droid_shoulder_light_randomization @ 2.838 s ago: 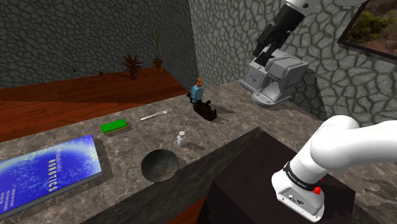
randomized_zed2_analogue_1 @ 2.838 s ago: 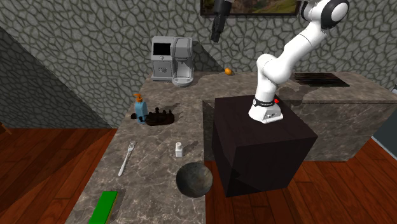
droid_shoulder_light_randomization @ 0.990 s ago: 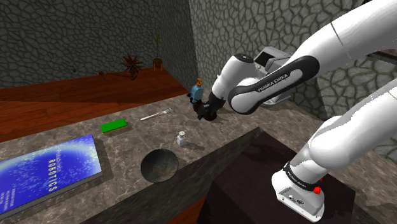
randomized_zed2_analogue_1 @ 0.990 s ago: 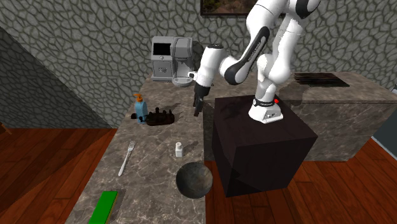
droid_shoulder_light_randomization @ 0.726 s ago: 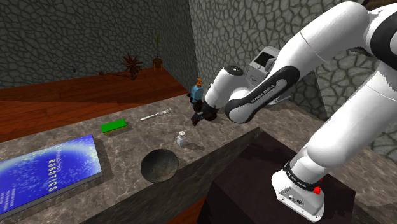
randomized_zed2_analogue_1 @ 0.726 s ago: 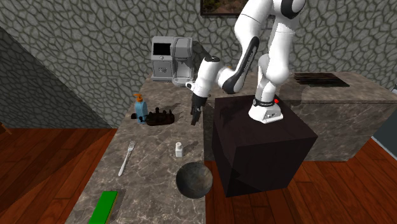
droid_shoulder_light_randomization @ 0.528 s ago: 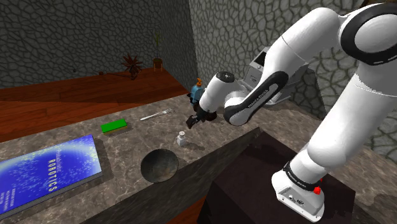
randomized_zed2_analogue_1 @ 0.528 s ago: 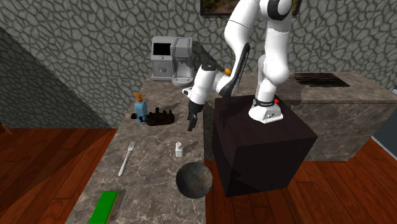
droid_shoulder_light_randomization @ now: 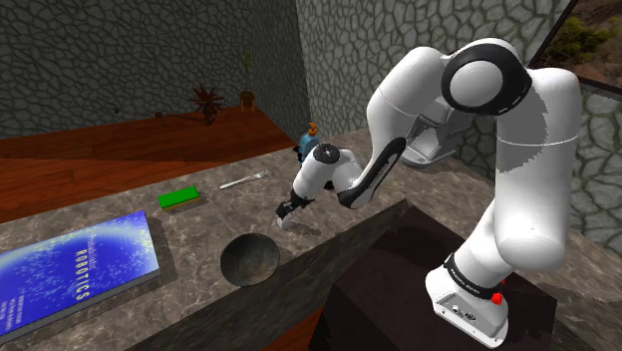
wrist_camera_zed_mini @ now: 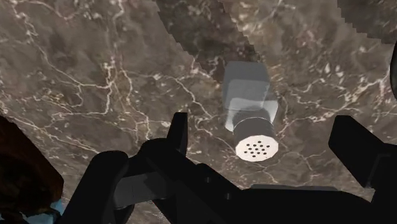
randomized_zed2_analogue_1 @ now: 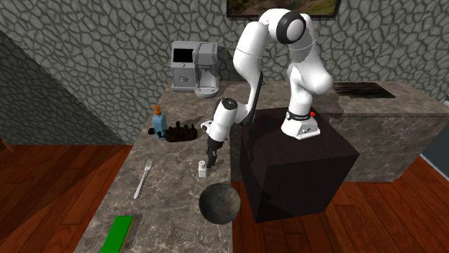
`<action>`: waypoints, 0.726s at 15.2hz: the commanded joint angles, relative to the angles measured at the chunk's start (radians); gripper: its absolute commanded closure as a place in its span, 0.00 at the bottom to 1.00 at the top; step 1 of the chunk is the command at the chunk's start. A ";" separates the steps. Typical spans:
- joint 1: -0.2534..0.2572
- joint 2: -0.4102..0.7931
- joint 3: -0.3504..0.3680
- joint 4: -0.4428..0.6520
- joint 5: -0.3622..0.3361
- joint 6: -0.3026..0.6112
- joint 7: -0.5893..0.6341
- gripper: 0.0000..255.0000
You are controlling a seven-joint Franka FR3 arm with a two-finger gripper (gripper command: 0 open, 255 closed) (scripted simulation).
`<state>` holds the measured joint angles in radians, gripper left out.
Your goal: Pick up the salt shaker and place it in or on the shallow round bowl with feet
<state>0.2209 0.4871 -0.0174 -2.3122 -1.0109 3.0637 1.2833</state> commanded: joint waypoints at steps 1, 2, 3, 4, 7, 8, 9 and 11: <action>0.068 0.086 -0.064 0.069 -0.054 0.025 0.077 0.00; 0.077 0.103 -0.074 0.081 -0.060 0.033 0.086 0.00; 0.085 0.120 -0.085 0.094 -0.066 0.041 0.095 0.00; 0.093 0.137 -0.094 0.106 -0.071 0.048 0.103 0.00; 0.114 0.188 -0.121 0.145 -0.085 0.070 0.126 0.00; 0.120 0.205 -0.129 0.158 -0.088 0.076 0.133 0.00; 0.124 0.215 -0.133 0.166 -0.090 0.080 0.137 0.00; 0.124 0.215 -0.133 0.166 -0.090 0.080 0.137 0.00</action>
<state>0.3462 0.6987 -0.1516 -2.1503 -1.1019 3.1443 1.4219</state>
